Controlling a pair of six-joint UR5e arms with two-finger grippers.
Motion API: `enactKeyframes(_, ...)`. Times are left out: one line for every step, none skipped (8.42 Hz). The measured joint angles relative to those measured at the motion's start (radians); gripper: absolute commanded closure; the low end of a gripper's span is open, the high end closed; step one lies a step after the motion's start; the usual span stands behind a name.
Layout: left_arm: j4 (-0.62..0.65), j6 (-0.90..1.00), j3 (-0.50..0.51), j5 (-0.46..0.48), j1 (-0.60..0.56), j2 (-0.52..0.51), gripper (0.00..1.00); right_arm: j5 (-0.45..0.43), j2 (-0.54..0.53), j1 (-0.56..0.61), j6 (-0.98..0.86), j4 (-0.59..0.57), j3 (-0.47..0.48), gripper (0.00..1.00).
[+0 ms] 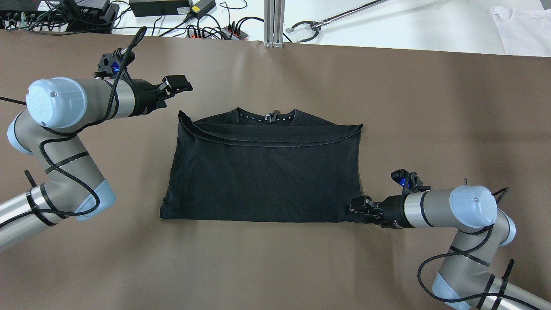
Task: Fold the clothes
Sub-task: 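Grasp the folded shirt's near corner with the right gripper, then drag the grasped corner toward the robot, rotating the shirt diagonally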
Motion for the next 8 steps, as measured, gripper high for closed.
enactKeyframes(0.000,0.000,0.000,0.000,0.000,0.000,0.00,0.001,0.000,0.000,0.000,0.001,-0.001,1.00)
enactKeyframes(0.000,0.000,0.000,0.000,0.000,0.000,0.00,0.008,0.001,0.003,-0.001,0.001,0.001,1.00)
enactKeyframes(0.000,0.000,0.000,0.000,0.001,0.000,0.00,0.019,0.002,0.009,-0.001,0.001,0.005,1.00)
enactKeyframes(0.000,0.000,0.001,0.001,0.001,0.000,0.00,0.048,0.002,0.029,-0.002,0.002,0.010,1.00)
enactKeyframes(0.000,0.000,0.000,0.001,0.001,0.000,0.00,0.102,0.002,0.059,-0.003,0.003,0.024,1.00)
enactKeyframes(0.000,0.000,0.000,0.001,0.001,0.000,0.00,0.163,0.000,0.085,-0.002,0.003,0.051,1.00)
enactKeyframes(0.000,0.000,0.000,0.001,0.001,0.001,0.00,0.204,-0.006,0.097,0.000,0.002,0.081,1.00)
enactKeyframes(0.000,0.000,0.000,0.001,0.000,0.001,0.00,0.234,-0.011,0.094,0.004,0.001,0.110,1.00)
